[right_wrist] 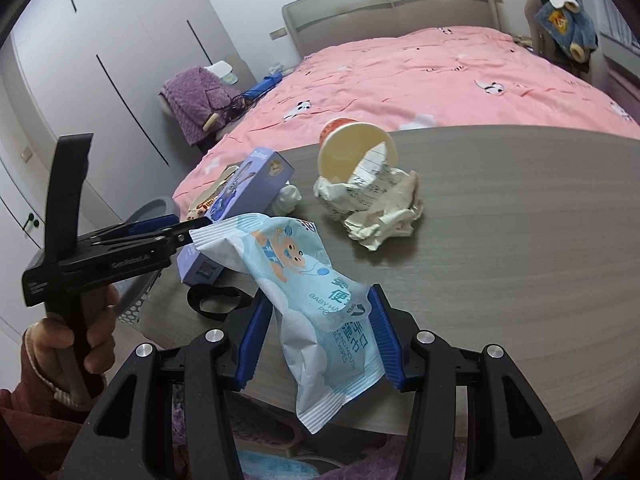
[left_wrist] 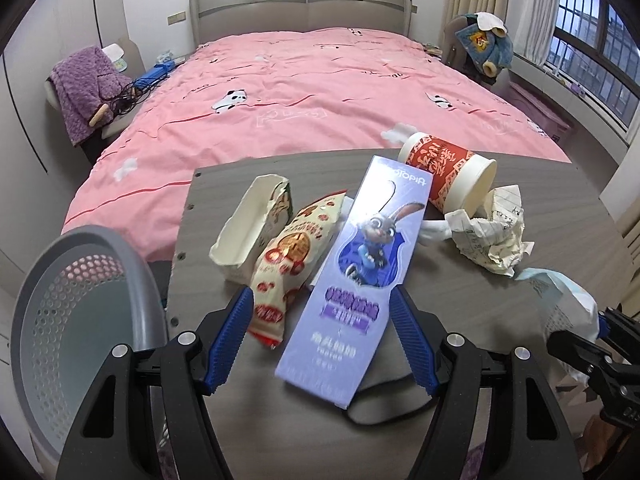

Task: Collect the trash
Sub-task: 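Grasp the purple toothpaste box with the left gripper while the right holds the wipes, then carry the toothpaste box and wipes packet over the grey basket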

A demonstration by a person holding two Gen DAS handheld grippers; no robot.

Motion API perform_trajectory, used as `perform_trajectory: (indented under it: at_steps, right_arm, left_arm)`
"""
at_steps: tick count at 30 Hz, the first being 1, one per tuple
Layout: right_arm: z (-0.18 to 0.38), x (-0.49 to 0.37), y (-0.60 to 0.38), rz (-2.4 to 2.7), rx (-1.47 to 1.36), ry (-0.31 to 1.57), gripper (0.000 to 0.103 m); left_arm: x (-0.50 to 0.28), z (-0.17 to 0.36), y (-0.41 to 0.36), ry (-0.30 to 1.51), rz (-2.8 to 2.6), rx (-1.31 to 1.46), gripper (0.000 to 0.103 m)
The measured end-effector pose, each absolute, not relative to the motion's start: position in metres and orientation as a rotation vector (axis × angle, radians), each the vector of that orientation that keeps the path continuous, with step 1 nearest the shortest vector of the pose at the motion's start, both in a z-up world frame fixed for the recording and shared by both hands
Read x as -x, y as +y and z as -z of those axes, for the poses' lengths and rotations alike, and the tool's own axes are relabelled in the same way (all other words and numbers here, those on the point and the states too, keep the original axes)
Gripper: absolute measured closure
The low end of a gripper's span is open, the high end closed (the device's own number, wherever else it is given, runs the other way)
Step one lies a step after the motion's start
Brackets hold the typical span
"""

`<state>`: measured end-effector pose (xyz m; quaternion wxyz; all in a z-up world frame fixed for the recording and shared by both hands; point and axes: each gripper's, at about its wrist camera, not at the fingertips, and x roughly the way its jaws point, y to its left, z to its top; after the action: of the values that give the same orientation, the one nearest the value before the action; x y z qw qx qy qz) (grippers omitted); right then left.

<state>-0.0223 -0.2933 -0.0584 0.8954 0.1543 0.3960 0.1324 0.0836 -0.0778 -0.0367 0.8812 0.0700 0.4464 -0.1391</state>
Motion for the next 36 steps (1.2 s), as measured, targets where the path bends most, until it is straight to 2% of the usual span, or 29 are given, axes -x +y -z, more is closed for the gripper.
perform_trajectory:
  at_steps: [15, 16, 20, 27, 36]
  right_arm:
    - [0.058, 0.023, -0.299, -0.294, -0.349, 0.805, 0.055]
    - [0.058, 0.024, -0.299, -0.293, -0.350, 0.804, 0.055]
    - [0.058, 0.025, -0.300, -0.288, -0.351, 0.803, 0.055]
    - [0.054, 0.026, -0.298, -0.280, -0.353, 0.794, 0.055]
    - [0.049, 0.024, -0.294, -0.281, -0.346, 0.784, 0.055]
  left_arm:
    - [-0.095, 0.047, -0.105, 0.953, 0.351, -0.191, 0.036]
    - [-0.097, 0.050, -0.106, 0.961, 0.351, -0.189, 0.037]
    - [-0.100, 0.055, -0.108, 0.977, 0.353, -0.190, 0.054]
    - [-0.096, 0.054, -0.107, 0.973, 0.374, -0.160, 0.059]
    - [-0.080, 0.030, -0.095, 0.917, 0.364, -0.119, 0.060]
